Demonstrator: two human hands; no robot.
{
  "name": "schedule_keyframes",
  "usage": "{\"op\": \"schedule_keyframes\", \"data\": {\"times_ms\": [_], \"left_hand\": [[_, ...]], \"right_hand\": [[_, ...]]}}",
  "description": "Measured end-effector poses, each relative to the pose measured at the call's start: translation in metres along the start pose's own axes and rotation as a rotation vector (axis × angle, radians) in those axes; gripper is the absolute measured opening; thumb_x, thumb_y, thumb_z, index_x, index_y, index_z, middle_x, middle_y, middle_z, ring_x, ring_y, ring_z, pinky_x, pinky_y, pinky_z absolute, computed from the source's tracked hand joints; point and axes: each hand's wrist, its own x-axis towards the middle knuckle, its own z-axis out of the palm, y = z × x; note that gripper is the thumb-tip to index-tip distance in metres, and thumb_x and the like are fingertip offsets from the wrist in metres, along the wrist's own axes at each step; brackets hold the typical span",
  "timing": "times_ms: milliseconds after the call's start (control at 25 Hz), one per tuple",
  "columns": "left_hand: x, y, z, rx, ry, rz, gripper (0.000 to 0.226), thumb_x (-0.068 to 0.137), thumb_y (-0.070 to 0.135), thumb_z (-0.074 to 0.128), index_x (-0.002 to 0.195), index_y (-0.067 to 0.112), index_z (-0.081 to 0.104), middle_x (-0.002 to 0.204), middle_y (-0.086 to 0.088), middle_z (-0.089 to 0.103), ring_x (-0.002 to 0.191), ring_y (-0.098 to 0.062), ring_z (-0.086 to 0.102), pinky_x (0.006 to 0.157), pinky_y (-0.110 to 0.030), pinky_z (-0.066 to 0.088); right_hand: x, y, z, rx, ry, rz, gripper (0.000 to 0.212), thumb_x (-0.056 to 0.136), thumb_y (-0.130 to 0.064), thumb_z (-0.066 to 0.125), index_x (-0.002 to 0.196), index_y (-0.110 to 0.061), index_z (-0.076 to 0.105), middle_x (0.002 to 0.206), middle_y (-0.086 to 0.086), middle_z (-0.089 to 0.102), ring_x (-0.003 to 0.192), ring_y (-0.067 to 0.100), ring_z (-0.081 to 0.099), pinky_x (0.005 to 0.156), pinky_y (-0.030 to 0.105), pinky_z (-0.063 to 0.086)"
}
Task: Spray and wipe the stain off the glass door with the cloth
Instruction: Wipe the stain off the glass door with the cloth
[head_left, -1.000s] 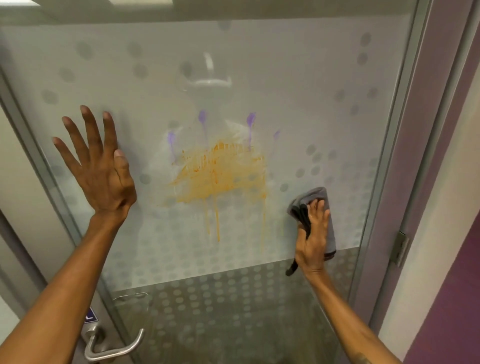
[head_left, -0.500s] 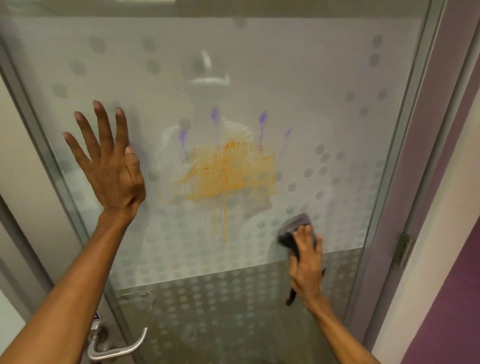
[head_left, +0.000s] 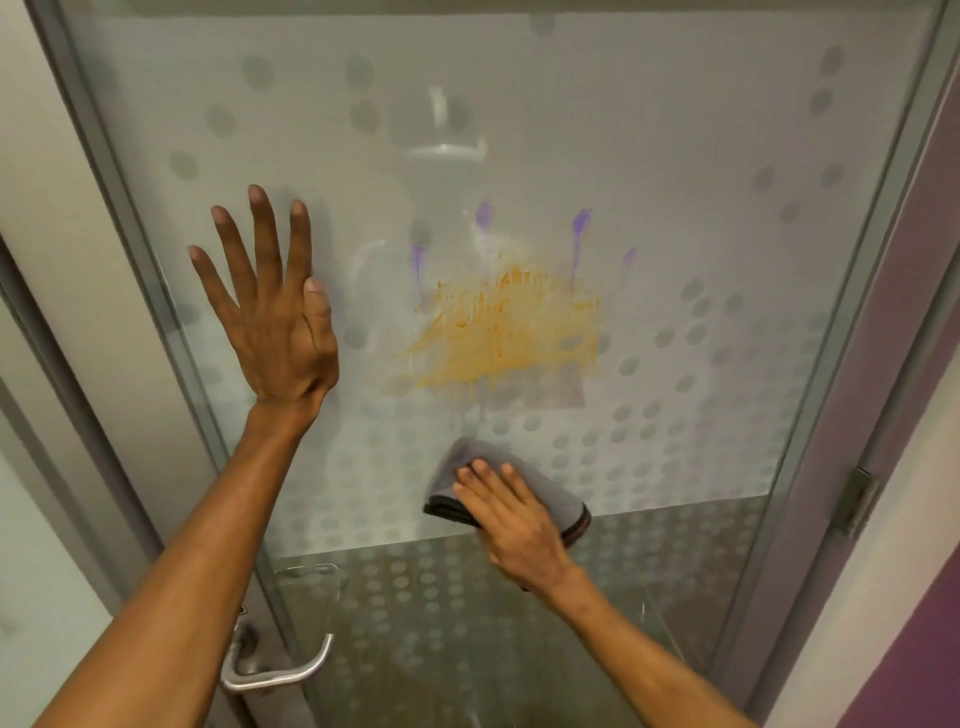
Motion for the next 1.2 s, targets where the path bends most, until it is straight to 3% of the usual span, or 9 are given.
{"op": "schedule_keyframes", "data": {"times_ms": [80,200,280,520,680,800,920,1040,1200], "left_hand": [[-0.001,0.000,-0.001,-0.012,-0.007,0.000,0.058,0.107,0.034,0.016,0.165,0.022,0.019,0.172,-0.008,0.017,0.159,-0.027,-0.001,0.127,-0.060,0.003],[-0.002,0.001,0.001,-0.018,-0.016,0.007,0.058,0.107,0.033,0.016,0.165,0.023,0.018,0.173,-0.007,0.016,0.160,-0.038,0.008,0.127,-0.062,0.005],[-0.001,-0.001,0.003,-0.011,-0.019,0.002,0.058,0.107,0.035,0.014,0.165,0.024,0.017,0.173,-0.006,0.015,0.161,-0.035,0.005,0.128,-0.058,0.002],[-0.003,-0.001,0.000,-0.005,-0.033,-0.008,0.059,0.107,0.035,0.015,0.165,0.025,0.016,0.174,0.000,0.006,0.159,-0.022,-0.007,0.128,-0.048,-0.010],[-0.001,0.000,-0.003,-0.004,-0.036,-0.010,0.060,0.107,0.033,0.016,0.165,0.024,0.016,0.173,0.005,-0.001,0.159,-0.021,-0.010,0.128,-0.045,-0.014],[-0.001,0.003,-0.004,-0.004,-0.025,-0.022,0.060,0.106,0.032,0.018,0.165,0.026,0.015,0.173,0.006,-0.001,0.159,-0.020,-0.010,0.128,-0.043,-0.015],[0.001,0.004,-0.005,-0.005,-0.047,-0.023,0.059,0.107,0.035,0.014,0.165,0.024,0.016,0.174,0.003,0.002,0.160,-0.022,-0.009,0.128,-0.045,-0.014],[-0.001,0.003,-0.006,-0.007,-0.061,-0.020,0.060,0.107,0.036,0.011,0.165,0.023,0.016,0.175,-0.002,0.006,0.160,-0.024,-0.007,0.128,-0.048,-0.011],[0.001,0.004,-0.008,-0.023,-0.072,-0.021,0.061,0.107,0.037,0.010,0.165,0.022,0.017,0.174,-0.006,0.011,0.161,-0.030,-0.001,0.128,-0.049,-0.009]], "right_hand": [[-0.019,0.026,-0.023,-0.024,0.046,0.108,0.055,0.095,0.004,0.038,0.147,-0.011,0.046,0.153,0.009,0.049,0.158,0.018,0.017,0.130,0.044,0.011],[-0.005,0.059,-0.047,0.050,0.229,0.411,0.073,0.090,0.005,0.058,0.155,-0.022,0.036,0.167,-0.007,0.026,0.157,0.020,0.022,0.130,0.045,0.011],[0.029,0.063,-0.049,0.145,0.343,0.485,0.070,0.094,0.002,0.054,0.156,-0.021,0.033,0.169,-0.010,0.020,0.158,0.023,0.018,0.130,0.044,0.011],[0.064,0.049,-0.040,0.096,0.347,0.406,0.058,0.093,-0.021,0.067,0.144,-0.007,0.045,0.170,-0.015,0.013,0.158,0.011,0.012,0.130,0.034,0.013],[0.064,0.051,-0.048,0.089,0.366,0.466,0.076,0.086,-0.010,0.076,0.152,-0.010,0.038,0.166,-0.016,0.022,0.157,0.008,0.018,0.128,0.032,0.019],[0.069,0.042,-0.046,0.078,0.369,0.492,0.074,0.091,-0.009,0.068,0.157,-0.018,0.035,0.159,-0.007,0.037,0.157,0.010,0.020,0.125,0.036,0.026],[0.060,0.048,-0.045,0.051,0.303,0.429,0.057,0.094,-0.009,0.058,0.148,-0.005,0.044,0.156,0.005,0.042,0.158,0.012,0.017,0.128,0.038,0.020],[0.023,0.064,-0.047,-0.060,0.231,0.301,0.062,0.084,0.004,0.060,0.145,-0.004,0.049,0.153,0.008,0.045,0.157,0.013,0.020,0.127,0.044,0.022],[0.023,0.098,-0.072,-0.052,0.405,0.546,0.063,0.086,0.010,0.063,0.147,0.001,0.047,0.156,0.009,0.041,0.155,0.018,0.023,0.122,0.059,0.025]]}}
